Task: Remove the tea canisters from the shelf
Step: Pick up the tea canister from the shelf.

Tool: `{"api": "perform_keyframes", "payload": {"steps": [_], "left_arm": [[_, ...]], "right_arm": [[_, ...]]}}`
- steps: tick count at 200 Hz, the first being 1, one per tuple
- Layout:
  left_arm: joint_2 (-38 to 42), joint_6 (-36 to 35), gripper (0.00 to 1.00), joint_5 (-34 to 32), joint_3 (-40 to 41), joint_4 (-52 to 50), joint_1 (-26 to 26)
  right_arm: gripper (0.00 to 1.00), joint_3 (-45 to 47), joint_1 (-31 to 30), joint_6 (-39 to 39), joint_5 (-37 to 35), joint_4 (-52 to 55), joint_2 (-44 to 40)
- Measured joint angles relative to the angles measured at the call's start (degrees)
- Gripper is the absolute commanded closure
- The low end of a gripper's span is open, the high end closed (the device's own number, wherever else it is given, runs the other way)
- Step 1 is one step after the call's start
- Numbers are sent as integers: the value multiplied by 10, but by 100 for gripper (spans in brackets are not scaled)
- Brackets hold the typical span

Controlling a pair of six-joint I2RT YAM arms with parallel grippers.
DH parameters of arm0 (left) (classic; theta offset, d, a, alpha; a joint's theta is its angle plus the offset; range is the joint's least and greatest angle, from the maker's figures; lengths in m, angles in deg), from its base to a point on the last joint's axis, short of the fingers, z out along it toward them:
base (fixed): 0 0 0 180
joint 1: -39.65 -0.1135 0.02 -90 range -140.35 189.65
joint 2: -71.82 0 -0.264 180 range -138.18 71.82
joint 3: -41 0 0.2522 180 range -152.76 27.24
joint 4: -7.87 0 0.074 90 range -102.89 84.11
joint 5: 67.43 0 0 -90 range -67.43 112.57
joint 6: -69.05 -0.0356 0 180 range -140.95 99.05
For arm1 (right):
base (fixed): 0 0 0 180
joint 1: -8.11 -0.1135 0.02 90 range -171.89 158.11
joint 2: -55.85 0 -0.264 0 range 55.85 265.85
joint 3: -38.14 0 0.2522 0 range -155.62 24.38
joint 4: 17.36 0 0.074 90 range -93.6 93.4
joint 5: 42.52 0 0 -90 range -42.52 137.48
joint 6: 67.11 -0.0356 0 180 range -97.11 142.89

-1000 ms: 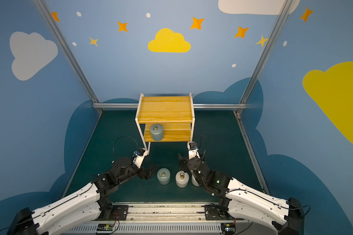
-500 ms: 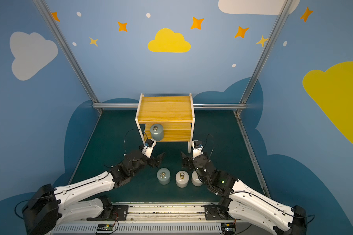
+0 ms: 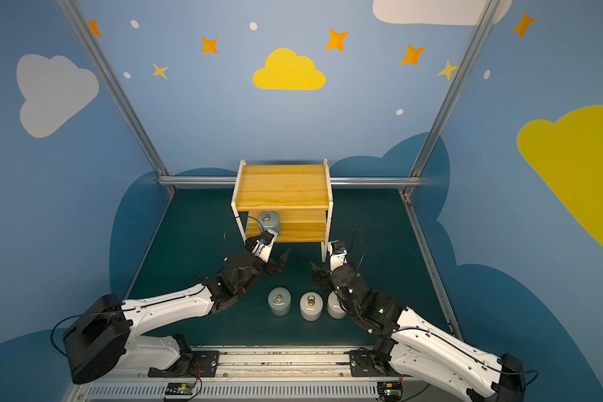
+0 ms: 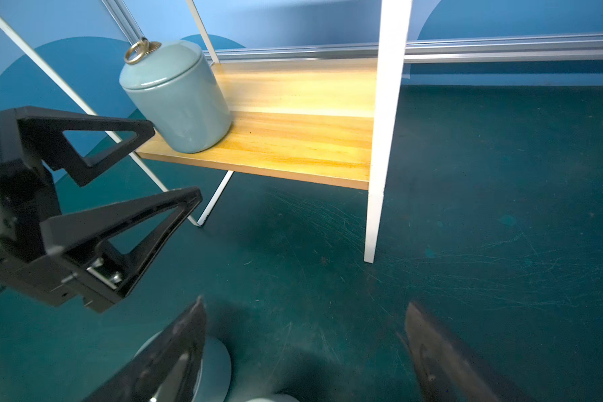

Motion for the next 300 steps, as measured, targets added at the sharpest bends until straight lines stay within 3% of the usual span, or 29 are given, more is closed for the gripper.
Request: {"api": "perform_keyframes", "payload": {"steps": [153, 231, 300], "left_arm": [[-71, -56, 0, -173, -35, 70, 26], [-85, -61, 0, -202, -39, 86, 21], [-85, -58, 0, -191, -39, 90, -14]], "right_arm": [[9, 11, 18, -6, 24, 13, -18], [9, 14, 22, -9, 37, 16, -19], [9, 14, 26, -11, 43, 16, -19]]}}
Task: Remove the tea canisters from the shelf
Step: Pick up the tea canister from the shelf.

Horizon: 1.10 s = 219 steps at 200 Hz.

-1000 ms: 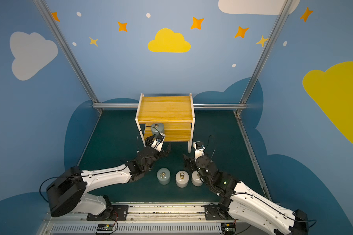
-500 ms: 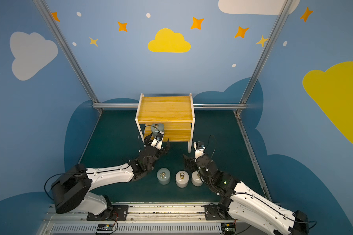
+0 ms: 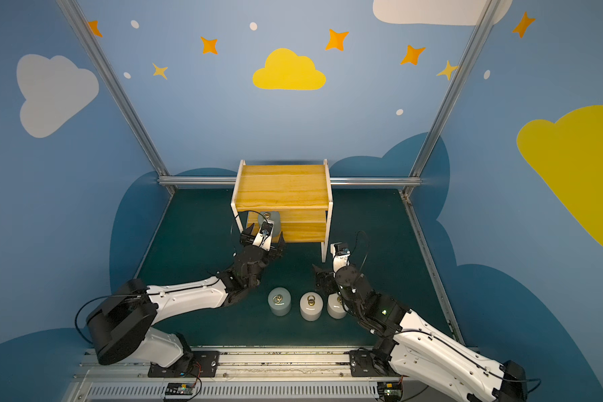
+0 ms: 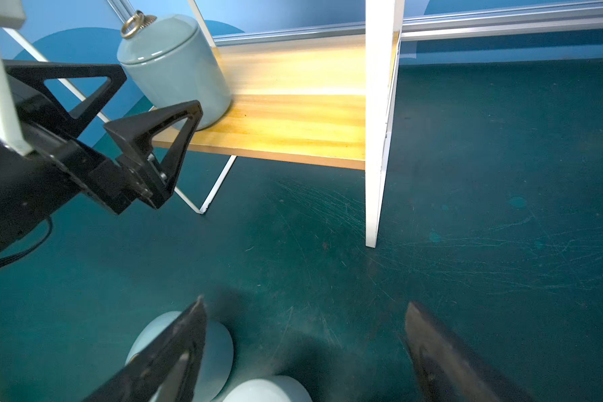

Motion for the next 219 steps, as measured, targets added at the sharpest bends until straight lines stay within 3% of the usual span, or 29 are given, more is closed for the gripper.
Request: {"api": "perform_keyframes", "payload": {"steps": [92, 219], "left_arm": [[-20, 4, 0, 54, -17, 9, -29], [-78, 0, 1, 70, -58, 33, -58]], "right_arm": [[9, 0, 3, -2, 7, 0, 0], [9, 4, 17, -5, 19, 1, 0]]}}
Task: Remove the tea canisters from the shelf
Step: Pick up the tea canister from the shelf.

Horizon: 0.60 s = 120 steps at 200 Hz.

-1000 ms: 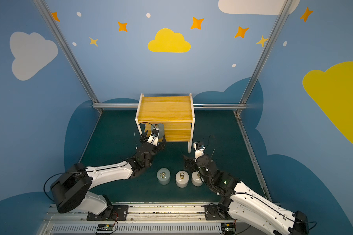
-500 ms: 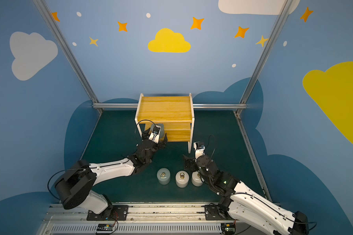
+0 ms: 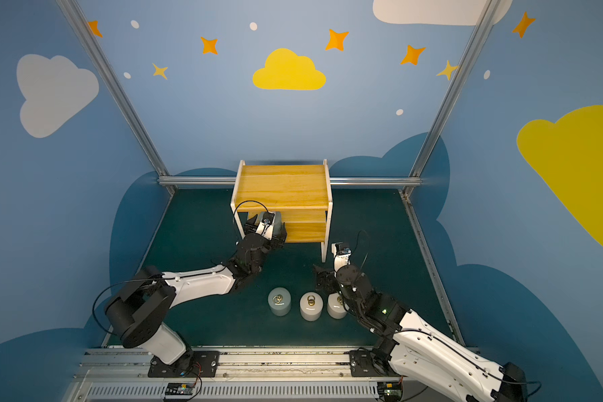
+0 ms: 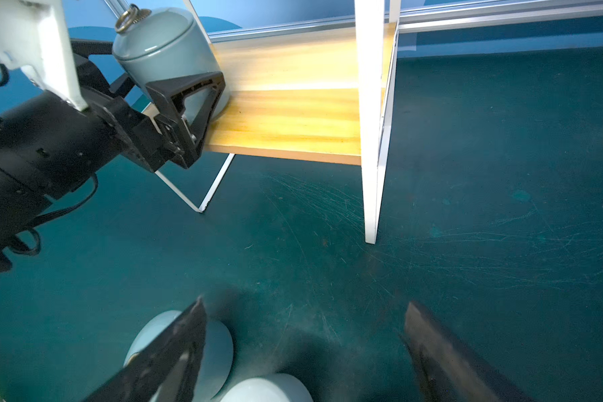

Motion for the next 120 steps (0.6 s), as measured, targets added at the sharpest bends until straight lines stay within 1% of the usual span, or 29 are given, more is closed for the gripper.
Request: {"api": "perform_keyframes", "payload": {"steps": [79, 120], "left_arm": [[-8, 3, 5, 26, -3, 2, -17], [-15, 2, 11, 38, -7, 6, -21]], "right_arm": [[9, 1, 8, -3, 10, 0, 0], [9, 1, 10, -3, 16, 0, 1]]}}
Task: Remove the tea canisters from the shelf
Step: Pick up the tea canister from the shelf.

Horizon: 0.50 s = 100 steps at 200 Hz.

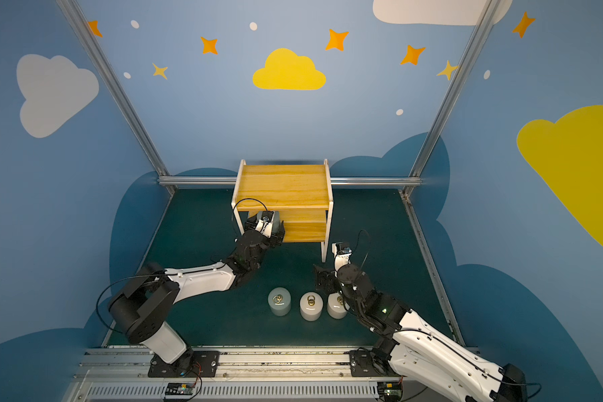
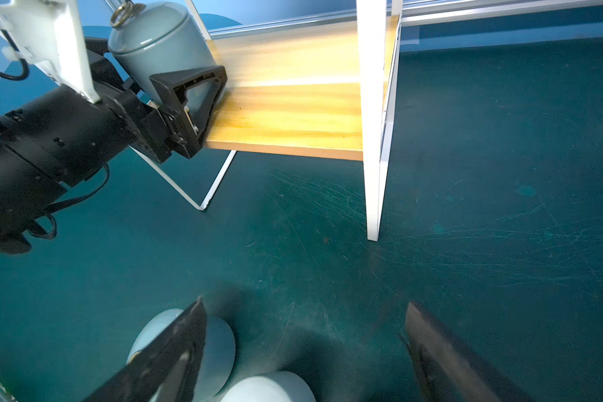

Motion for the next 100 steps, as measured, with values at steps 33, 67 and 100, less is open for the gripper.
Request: {"api": "perform_keyframes", "payload": {"steps": [33, 67, 100], "left_arm": [[0, 1, 17, 11, 0, 3, -2], [0, 2, 22, 26, 2, 8, -2], [7, 3, 27, 46, 18, 24, -5]], "right_arm": [[9, 0, 3, 0, 3, 0, 0], [9, 0, 4, 0, 3, 0, 0], [9, 4, 5, 0, 3, 0, 0]]}}
